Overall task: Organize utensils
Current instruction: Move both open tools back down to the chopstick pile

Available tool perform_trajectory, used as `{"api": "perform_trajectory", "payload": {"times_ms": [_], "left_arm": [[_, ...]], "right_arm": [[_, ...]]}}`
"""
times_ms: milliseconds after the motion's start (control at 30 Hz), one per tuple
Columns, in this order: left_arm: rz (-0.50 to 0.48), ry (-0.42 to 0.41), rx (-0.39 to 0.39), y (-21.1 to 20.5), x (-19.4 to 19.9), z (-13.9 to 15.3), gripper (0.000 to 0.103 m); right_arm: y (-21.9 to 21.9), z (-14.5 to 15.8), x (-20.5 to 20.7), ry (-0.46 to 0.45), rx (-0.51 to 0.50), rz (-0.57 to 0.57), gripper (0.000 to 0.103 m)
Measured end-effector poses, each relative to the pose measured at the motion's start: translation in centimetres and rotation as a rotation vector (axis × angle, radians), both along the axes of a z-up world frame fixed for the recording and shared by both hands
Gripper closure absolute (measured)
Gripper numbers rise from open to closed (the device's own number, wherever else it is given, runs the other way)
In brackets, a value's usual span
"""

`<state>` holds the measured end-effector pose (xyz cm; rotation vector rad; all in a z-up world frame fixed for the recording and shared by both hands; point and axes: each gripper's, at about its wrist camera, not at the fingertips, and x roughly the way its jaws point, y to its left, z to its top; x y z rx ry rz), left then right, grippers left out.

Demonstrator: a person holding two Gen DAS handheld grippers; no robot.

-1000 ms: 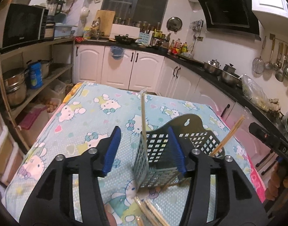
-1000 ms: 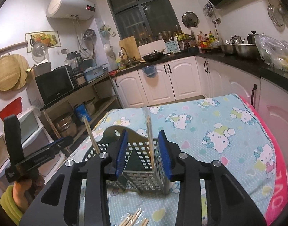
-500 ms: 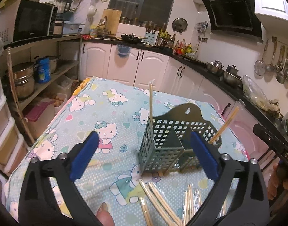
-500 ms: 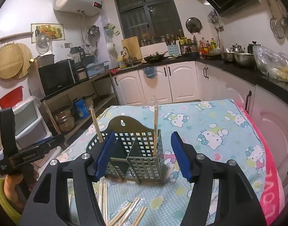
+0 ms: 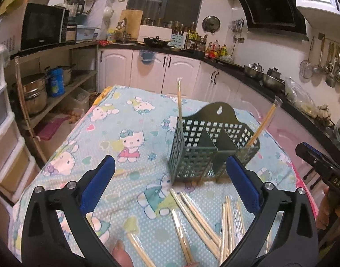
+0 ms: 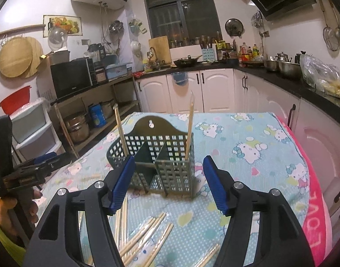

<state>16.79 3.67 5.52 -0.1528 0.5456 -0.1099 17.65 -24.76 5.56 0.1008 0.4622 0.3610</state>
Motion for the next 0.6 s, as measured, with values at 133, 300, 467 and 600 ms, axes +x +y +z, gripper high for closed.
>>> {"api": "perform_trajectory", "payload": {"times_ms": [133,300,467,600], "left_arm": [[-0.003,0.019,0.011,-0.2,-0.8,-0.5,0.011],[-0.004,0.036,0.03,-0.2,-1.6,-1.3,0.011],[-0.006,0.063,0.029,-0.1,-2.2,-2.4,0.011],[-0.007,0.088,0.03,0.0,-2.5,-3.3,0.011]], "right_arm": [[0.3,-0.6,-0.6,0.017,-0.017,0.008,0.041],[0.7,-1.5,-1.3,0.04,-0.037,0.02,0.041],[1.2,-2.5,-1.8,0.065,-0.052,0.029,0.041],[1.6,-3.5,-2.2,0.09,-0.065,0.036,0.041]]}}
